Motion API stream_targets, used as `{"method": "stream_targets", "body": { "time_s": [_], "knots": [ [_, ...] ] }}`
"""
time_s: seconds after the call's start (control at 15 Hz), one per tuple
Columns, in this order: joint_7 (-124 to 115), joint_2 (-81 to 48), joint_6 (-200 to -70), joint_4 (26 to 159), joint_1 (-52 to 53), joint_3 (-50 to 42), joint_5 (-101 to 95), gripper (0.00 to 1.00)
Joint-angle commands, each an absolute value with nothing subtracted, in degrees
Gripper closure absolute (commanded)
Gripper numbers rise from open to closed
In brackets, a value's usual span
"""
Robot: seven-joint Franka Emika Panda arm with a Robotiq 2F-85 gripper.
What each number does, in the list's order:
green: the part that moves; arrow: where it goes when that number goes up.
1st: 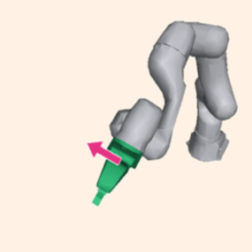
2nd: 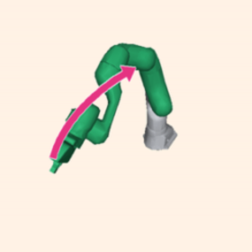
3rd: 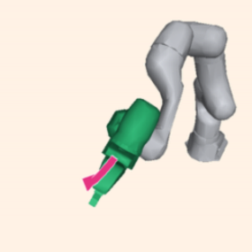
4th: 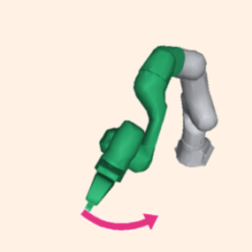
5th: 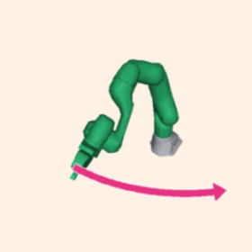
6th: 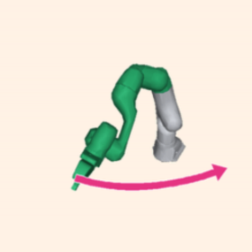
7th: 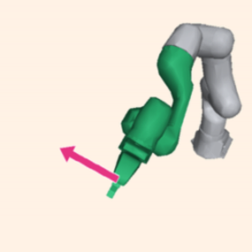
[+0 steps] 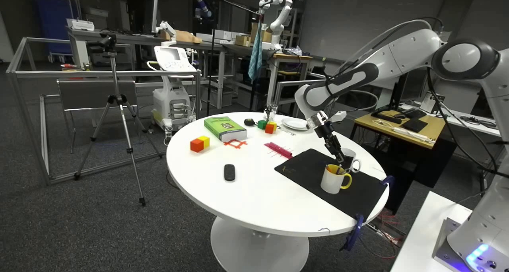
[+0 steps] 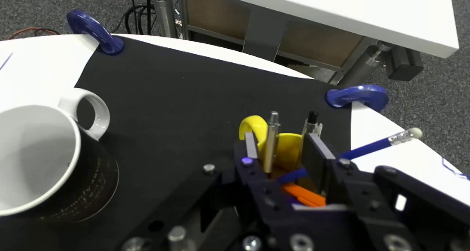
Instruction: Remove the pen from the black cup and put them inside the white cup
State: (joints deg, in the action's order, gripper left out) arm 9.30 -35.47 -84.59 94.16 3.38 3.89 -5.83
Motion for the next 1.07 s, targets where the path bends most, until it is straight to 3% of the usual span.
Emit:
{"method": "stream_targets", "body": {
  "time_s": [0.0, 0.27, 1.0],
  "knots": [
    [8.01, -36.13, -83.28, 92.09, 3.67, 3.6, -6.02, 0.27],
    [7.98, -35.39, -83.67, 92.02, 3.56, 3.61, -5.85, 0.01],
    [8.26, -31.59, -86.23, 90.66, 2.45, 3.71, -4.36, 0.0]
  ]
}}
